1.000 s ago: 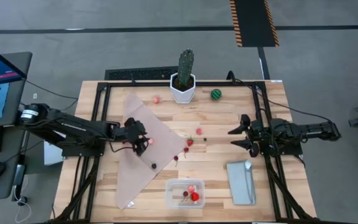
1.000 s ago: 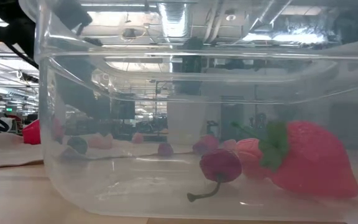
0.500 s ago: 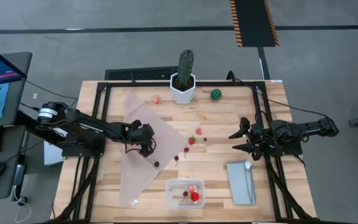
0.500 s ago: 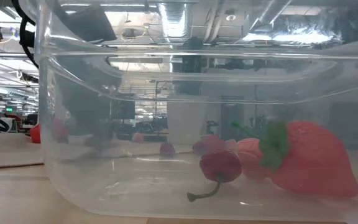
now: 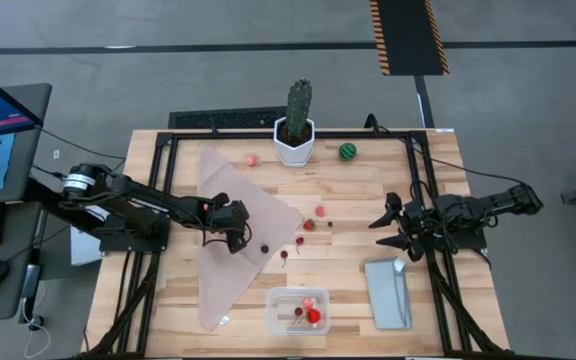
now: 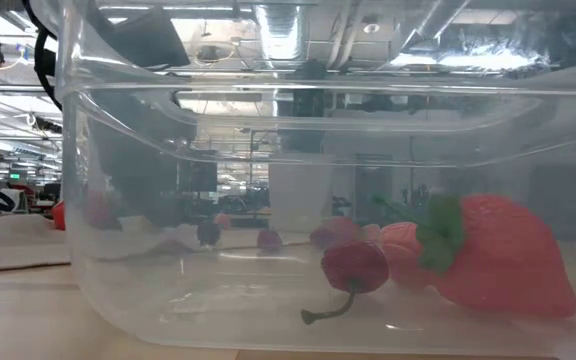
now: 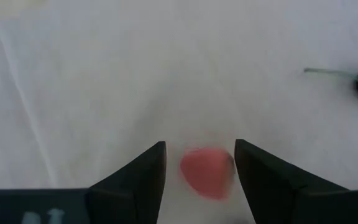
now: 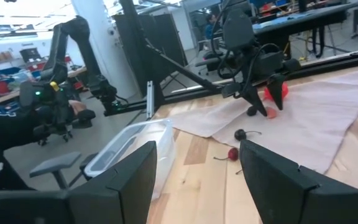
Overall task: Pick and placing Produce into tupperware
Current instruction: Put the bottom left peach into the transparent bin
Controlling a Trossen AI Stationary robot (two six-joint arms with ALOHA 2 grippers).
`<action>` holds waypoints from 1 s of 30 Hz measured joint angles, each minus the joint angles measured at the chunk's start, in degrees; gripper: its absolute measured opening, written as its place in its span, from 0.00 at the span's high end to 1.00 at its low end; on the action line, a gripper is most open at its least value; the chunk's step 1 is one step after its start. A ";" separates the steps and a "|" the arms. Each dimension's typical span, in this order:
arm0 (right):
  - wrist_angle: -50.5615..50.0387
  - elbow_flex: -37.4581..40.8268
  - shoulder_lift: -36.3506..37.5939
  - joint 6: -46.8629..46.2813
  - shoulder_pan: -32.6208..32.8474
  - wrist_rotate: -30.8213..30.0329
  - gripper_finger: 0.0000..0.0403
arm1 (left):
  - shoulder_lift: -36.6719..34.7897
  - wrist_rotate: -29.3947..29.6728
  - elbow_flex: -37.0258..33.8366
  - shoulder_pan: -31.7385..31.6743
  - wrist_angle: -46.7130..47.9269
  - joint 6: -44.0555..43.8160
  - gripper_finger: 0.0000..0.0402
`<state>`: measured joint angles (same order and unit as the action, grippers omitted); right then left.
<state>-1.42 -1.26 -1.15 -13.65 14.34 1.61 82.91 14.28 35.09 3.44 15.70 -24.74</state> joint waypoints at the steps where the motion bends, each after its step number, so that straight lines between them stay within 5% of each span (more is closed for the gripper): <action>1: -0.04 0.00 0.00 0.00 0.22 -0.57 0.37 | 0.00 -0.46 0.00 -0.22 0.08 0.05 0.54; 13: 0.01 0.00 0.00 0.00 1.04 -1.70 0.37 | 0.00 -7.59 -1.08 -3.23 0.59 -1.70 0.54; 21: 0.05 0.00 0.00 0.00 1.04 -1.69 0.37 | 0.00 -7.42 -1.29 -3.30 -1.06 -1.58 0.55; 30: 0.10 -0.02 0.00 -0.28 1.04 -1.69 0.37 | 0.00 -7.47 -1.29 -3.28 -0.92 -1.36 0.75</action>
<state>-1.32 -1.28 -1.15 -13.93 15.38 -0.08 82.91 6.81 33.80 0.16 14.78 -26.10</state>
